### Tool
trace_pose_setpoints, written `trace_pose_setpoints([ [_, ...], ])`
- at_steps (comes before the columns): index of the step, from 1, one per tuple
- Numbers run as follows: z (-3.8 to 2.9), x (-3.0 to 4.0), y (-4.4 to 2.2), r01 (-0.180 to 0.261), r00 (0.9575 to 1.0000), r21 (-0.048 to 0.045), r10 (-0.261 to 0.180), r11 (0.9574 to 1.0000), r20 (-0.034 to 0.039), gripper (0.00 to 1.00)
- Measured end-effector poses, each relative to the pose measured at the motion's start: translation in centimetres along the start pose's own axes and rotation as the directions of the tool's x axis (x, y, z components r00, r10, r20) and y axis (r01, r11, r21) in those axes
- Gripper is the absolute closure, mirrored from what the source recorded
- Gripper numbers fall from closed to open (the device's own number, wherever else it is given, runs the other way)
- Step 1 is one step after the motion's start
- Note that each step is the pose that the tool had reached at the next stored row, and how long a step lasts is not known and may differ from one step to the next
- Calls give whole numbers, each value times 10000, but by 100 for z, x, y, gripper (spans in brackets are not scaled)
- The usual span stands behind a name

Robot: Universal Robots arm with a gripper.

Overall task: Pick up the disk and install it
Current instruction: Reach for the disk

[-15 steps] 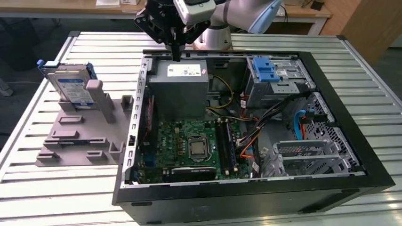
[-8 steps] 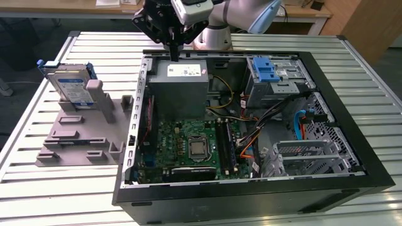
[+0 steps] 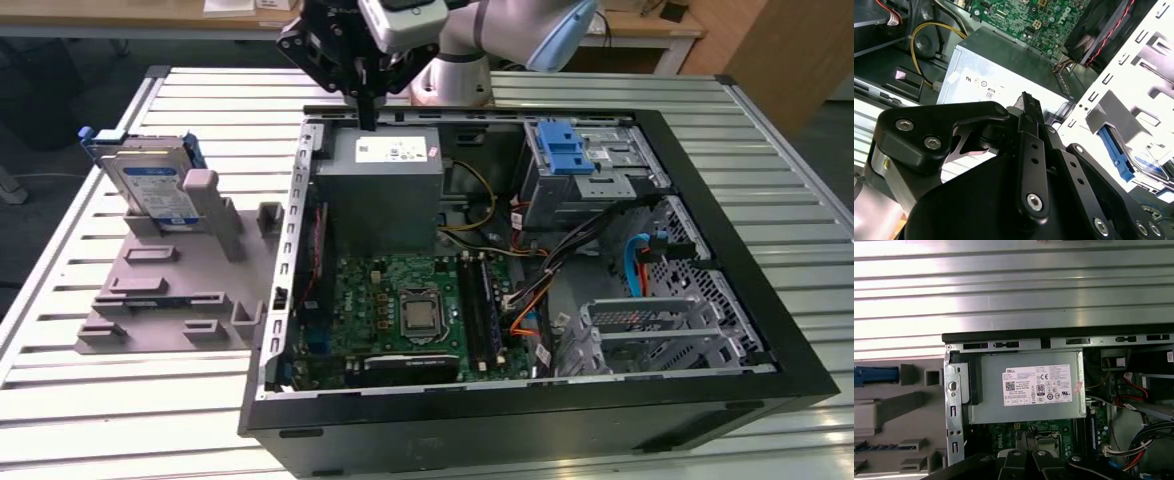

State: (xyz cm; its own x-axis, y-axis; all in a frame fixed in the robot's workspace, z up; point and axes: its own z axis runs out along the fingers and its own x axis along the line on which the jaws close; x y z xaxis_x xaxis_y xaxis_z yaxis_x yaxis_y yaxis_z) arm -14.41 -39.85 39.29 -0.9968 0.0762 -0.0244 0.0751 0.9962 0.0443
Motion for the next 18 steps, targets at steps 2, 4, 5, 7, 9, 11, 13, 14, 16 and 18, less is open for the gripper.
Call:
trace_pose_setpoints([
  [2, 0, 7, 0, 0, 10000, -1, 0, 10000, 0, 89],
  [4, 0, 14, -1, 0, 10000, 0, 0, 10000, 0, 89],
  [5, 0, 17, -1, 0, 10000, 0, 0, 10000, 0, 89],
  [7, 0, 24, -1, 0, 10000, 0, 0, 10000, 1, 89],
  [9, 0, 30, -1, 0, 10000, 0, 0, 10000, 0, 89],
  [11, 0, 37, -1, -1, 10000, 0, 1, 10000, 0, 89],
  [13, 0, 45, -2, 0, 10000, 0, 0, 10000, 0, 89],
  [14, 0, 49, -2, 0, 10000, -1, 0, 10000, 1, 89],
  [16, 0, 57, -2, 0, 10000, -1, 0, 10000, 0, 89],
  [18, 0, 66, -2, 0, 10000, 0, 0, 10000, 0, 89],
])
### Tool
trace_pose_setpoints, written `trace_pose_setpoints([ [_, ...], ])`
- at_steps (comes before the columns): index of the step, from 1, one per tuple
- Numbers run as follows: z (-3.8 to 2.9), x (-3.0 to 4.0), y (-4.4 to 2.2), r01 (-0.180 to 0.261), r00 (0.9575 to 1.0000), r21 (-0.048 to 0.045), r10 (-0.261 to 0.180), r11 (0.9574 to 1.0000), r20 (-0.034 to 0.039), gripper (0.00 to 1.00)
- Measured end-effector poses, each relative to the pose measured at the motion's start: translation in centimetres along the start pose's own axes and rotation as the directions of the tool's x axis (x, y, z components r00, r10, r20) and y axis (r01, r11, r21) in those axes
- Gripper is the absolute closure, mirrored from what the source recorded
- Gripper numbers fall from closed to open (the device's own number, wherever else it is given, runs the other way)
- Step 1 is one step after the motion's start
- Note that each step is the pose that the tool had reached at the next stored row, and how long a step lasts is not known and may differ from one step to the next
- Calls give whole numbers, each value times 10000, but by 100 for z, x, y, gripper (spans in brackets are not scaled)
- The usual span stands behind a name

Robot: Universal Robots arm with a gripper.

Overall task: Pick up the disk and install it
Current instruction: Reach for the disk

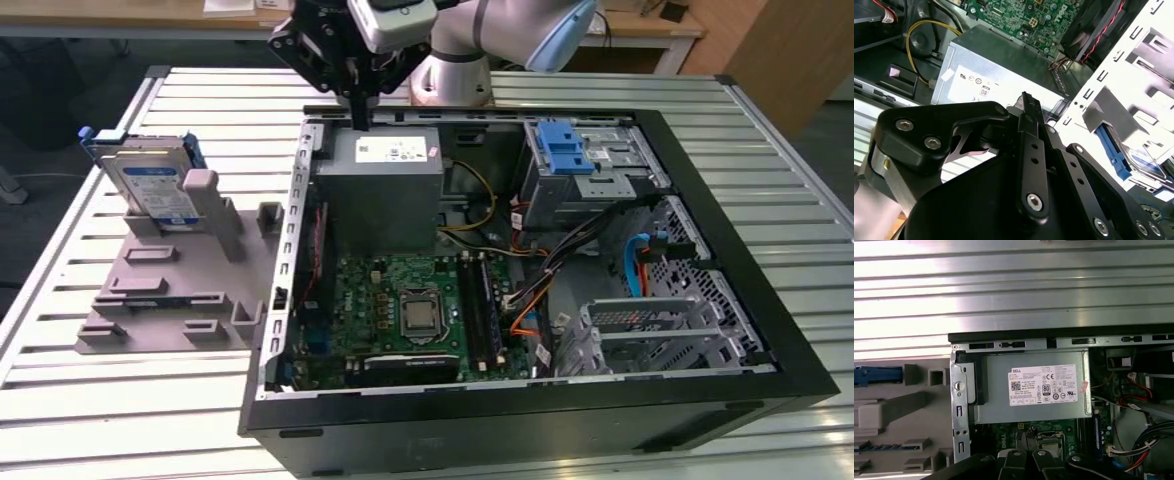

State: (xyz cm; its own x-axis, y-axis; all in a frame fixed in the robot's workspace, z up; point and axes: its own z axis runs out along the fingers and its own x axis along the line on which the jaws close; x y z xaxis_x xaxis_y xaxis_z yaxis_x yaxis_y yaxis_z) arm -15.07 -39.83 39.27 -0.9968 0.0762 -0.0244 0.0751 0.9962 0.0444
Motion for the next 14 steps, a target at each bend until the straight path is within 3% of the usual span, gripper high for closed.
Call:
trace_pose_setpoints([
  [14, 0, 64, -2, 0, 10000, 0, 0, 10000, 0, 89],
])
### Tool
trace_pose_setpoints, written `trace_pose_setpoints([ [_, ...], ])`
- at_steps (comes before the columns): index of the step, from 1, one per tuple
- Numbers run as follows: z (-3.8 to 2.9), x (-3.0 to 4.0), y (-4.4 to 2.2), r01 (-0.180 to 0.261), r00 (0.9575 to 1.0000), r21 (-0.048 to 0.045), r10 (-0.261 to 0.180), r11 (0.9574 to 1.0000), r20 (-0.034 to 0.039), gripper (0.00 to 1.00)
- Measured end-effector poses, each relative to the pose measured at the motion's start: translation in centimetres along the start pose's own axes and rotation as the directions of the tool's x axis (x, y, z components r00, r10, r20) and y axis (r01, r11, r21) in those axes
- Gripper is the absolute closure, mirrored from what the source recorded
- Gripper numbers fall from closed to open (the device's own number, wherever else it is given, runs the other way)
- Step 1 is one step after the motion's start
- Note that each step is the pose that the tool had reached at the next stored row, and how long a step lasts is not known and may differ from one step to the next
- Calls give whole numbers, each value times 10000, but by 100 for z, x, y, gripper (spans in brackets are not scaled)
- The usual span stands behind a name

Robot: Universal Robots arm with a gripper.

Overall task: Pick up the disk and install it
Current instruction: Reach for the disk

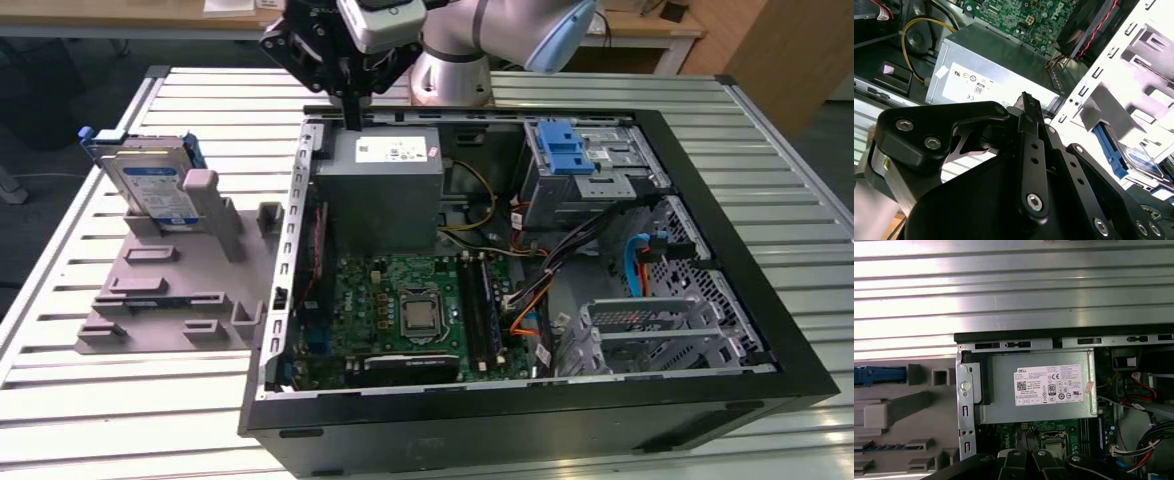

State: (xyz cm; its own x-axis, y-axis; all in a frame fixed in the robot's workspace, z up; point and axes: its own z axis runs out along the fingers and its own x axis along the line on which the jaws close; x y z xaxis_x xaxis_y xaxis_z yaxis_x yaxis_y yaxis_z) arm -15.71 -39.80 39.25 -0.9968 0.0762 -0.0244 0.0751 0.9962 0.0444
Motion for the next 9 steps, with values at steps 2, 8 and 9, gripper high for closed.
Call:
trace_pose_setpoints([
  [2, 0, 9, 1, 0, 10000, 0, 0, 10000, 0, 89],
  [8, 1, 42, 1, 1, 10000, 0, -1, 10000, 0, 89],
  [9, 2, 49, 1, 1, 10000, -1, -1, 10000, 1, 89],
])
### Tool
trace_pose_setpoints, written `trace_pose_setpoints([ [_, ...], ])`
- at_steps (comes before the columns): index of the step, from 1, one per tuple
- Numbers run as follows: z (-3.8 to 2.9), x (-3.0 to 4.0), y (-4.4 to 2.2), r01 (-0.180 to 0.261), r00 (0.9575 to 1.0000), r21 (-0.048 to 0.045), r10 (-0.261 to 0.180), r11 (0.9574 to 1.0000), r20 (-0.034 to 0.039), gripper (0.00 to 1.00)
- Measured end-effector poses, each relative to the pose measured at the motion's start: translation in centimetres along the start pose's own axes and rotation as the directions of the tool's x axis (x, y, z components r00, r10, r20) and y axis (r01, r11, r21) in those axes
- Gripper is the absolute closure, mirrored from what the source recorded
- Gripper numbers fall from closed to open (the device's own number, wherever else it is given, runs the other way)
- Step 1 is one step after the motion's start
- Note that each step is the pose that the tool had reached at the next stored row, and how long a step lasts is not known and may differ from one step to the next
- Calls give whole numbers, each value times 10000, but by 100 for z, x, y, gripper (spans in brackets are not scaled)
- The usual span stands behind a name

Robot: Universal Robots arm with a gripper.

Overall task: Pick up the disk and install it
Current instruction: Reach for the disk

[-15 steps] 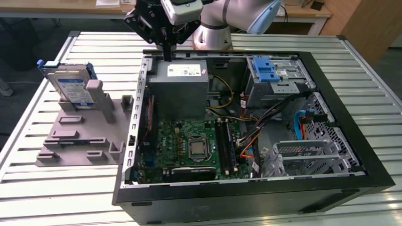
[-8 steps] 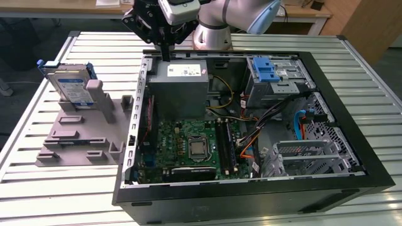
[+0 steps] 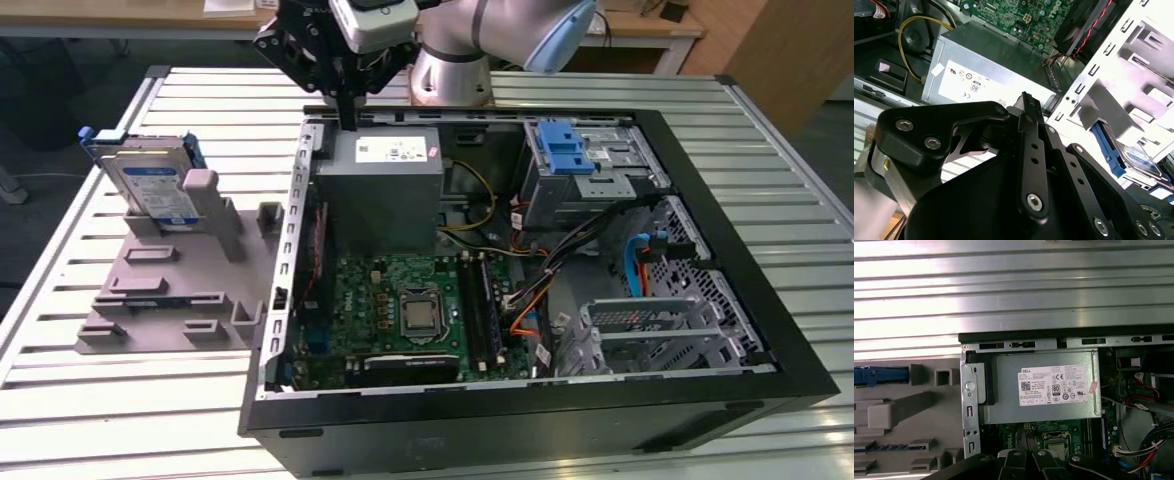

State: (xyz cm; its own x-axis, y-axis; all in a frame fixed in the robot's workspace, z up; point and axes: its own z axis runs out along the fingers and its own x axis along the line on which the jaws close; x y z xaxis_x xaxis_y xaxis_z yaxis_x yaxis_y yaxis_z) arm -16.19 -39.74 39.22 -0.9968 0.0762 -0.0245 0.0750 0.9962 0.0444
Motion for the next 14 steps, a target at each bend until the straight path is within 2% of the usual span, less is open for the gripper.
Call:
trace_pose_setpoints([
  [14, 4, 83, 5, 0, 10000, 0, 0, 10000, 0, 89],
])
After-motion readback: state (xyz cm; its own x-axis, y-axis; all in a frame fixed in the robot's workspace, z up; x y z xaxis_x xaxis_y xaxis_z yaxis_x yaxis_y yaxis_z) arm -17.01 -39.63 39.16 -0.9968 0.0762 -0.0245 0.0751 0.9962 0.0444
